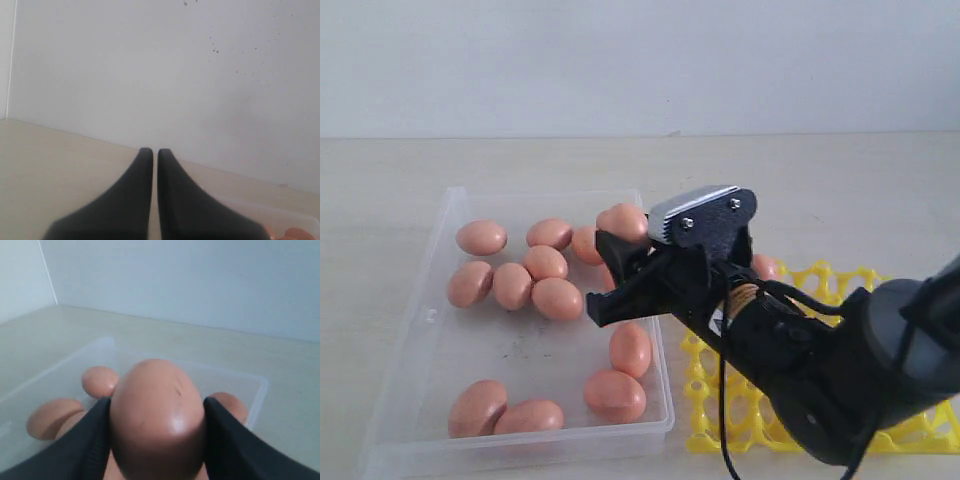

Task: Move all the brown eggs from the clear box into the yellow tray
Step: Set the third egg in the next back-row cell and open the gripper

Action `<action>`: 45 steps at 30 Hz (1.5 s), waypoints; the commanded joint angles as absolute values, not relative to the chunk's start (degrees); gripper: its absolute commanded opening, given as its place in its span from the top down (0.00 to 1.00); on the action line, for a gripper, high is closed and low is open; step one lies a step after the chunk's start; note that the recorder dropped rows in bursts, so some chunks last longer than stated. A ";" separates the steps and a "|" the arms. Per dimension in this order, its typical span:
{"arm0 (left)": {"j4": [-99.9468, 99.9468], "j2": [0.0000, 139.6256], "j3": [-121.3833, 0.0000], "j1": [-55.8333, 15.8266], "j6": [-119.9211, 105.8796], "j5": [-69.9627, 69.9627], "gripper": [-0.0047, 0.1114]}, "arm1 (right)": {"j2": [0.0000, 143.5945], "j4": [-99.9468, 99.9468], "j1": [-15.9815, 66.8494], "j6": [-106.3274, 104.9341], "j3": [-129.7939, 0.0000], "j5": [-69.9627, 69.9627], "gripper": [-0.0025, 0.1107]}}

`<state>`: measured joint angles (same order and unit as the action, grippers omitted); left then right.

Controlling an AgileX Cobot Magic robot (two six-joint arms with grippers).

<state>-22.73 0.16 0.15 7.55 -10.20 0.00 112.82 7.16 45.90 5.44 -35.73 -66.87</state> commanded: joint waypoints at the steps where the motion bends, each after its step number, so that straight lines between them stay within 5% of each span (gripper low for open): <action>1: -22.92 0.00 0.00 7.35 -10.62 0.00 0.93 | 108.45 9.98 44.15 5.68 -28.91 -69.96 0.98; 6: -22.92 0.00 0.00 7.35 -10.62 0.00 0.93 | 101.99 1.01 32.14 7.16 -20.33 -69.96 0.98; 13: -22.92 0.00 0.00 7.35 -10.62 0.00 0.93 | 102.19 -54.45 -1.23 22.37 -22.56 -69.96 0.98; 17: -22.92 0.00 0.00 7.35 -10.62 0.00 0.93 | 107.34 -67.15 -11.81 29.25 -26.94 -69.96 0.98; 45: -22.92 0.00 0.00 7.35 -10.62 0.00 0.93 | 116.09 -58.60 -6.50 21.55 -30.01 -69.96 0.98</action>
